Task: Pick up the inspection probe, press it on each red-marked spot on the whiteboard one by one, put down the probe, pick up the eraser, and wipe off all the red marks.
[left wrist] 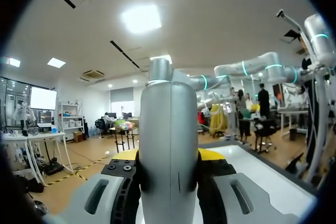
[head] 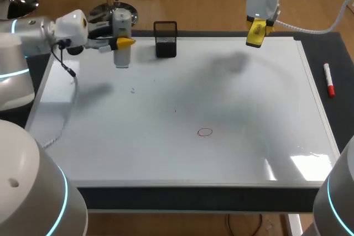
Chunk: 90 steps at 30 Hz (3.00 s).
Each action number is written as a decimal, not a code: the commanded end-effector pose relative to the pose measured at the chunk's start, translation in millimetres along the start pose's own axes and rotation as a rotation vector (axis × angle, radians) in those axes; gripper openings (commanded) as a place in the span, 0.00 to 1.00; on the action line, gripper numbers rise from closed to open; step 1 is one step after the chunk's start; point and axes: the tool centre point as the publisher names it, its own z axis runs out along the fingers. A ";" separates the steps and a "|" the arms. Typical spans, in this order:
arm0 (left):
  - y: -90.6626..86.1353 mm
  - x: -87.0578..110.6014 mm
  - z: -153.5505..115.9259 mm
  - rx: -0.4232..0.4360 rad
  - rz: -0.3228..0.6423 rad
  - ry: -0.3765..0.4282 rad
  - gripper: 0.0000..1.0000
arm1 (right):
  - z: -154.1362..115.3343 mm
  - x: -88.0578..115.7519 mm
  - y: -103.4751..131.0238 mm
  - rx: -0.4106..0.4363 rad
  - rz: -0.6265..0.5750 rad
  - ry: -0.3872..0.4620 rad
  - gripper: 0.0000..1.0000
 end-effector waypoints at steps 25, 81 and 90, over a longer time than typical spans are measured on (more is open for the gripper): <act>16.3 -12.7 -24.8 0.066 -0.019 -0.122 0.00 | -1.2 -0.1 -0.8 0.001 -0.002 0.005 0.00; 16.3 -12.7 -24.8 0.066 -0.019 -0.122 0.00 | -22.0 -69.0 245.9 0.044 -0.421 -0.097 0.00; 16.3 -12.7 -24.8 0.066 -0.019 -0.122 0.00 | -17.3 -74.1 290.2 0.033 -0.418 -0.108 0.00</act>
